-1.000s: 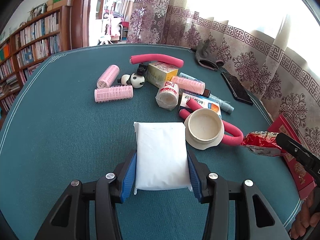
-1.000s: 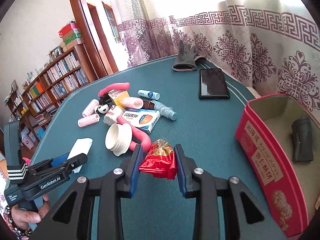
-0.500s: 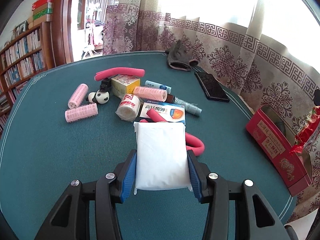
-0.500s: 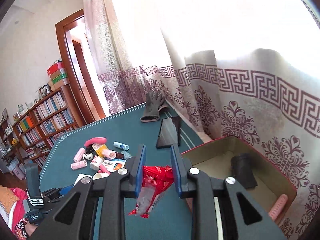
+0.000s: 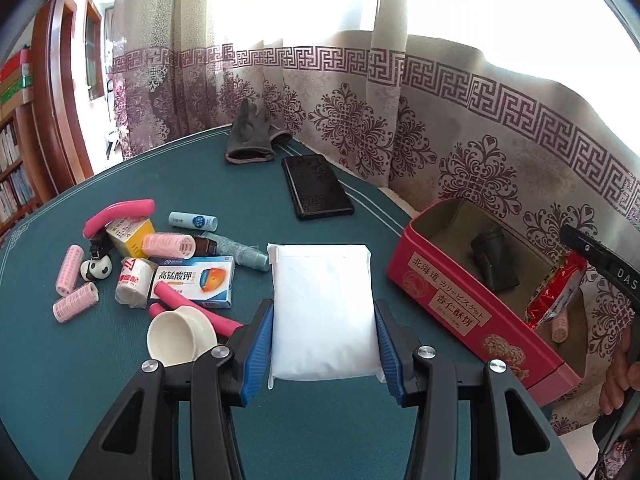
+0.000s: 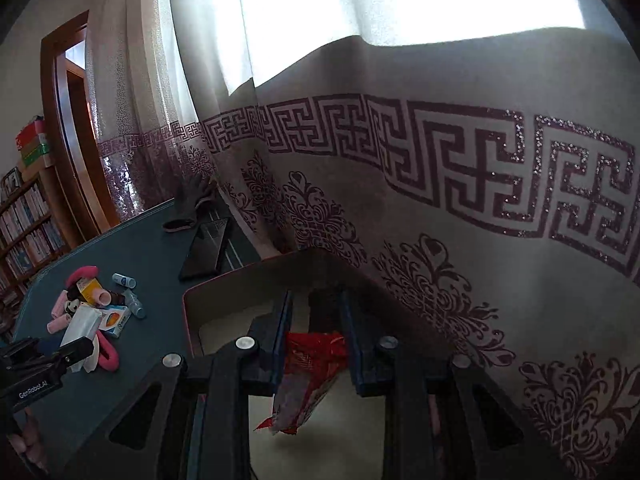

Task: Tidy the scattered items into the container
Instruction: 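Carry both items into the red tin and open both tools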

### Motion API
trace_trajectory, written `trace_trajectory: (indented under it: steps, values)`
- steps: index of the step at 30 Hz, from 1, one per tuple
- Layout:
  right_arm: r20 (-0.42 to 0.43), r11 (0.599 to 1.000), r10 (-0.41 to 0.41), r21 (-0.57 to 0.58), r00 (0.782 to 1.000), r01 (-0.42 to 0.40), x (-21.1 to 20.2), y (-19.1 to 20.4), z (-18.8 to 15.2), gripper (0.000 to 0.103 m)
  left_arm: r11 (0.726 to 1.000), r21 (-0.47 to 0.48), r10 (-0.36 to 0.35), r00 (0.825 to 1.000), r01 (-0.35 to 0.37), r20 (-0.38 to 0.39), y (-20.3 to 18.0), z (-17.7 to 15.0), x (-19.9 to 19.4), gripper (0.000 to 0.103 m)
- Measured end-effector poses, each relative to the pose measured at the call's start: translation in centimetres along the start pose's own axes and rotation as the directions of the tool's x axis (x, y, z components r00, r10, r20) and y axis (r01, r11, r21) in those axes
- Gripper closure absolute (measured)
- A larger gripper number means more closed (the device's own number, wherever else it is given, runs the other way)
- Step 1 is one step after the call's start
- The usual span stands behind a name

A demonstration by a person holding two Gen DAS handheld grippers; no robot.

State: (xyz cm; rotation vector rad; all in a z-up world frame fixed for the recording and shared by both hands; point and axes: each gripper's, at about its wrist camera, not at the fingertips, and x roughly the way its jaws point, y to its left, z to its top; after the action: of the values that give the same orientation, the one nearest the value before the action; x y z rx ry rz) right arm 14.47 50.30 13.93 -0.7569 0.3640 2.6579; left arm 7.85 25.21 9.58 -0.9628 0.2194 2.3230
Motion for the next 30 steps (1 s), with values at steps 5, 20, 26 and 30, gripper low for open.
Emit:
trace_trajectory:
  steps: [5, 20, 26, 30]
  values:
    - [-0.01, 1.0, 0.016, 0.022, 1.0, -0.016, 0.5, -1.1, -0.3, 0.075, 0.995, 0.077, -0.056, 0.998, 0.056, -0.002, -4.5, 1.8, 1.0, 0.053]
    - [-0.04, 0.997, 0.038, 0.062, 0.998, -0.036, 1.5, -2.2, -0.8, 0.075, 0.975, 0.138, -0.172, 0.985, 0.174, -0.027, -11.8, 5.7, 5.2, 0.019]
    - [-0.1, 0.991, 0.052, 0.125, 0.994, -0.039, 2.7, -3.2, -1.1, 0.065, 0.991, 0.057, -0.116, 0.992, 0.119, -0.049, -8.8, 5.2, 5.9, 0.019]
    - [-0.078, 0.993, 0.026, 0.117, 0.997, -0.017, 2.4, -2.8, -1.3, 0.021, 0.997, 0.032, -0.07, 0.997, 0.071, -0.042, -6.9, 4.3, 5.7, 0.019]
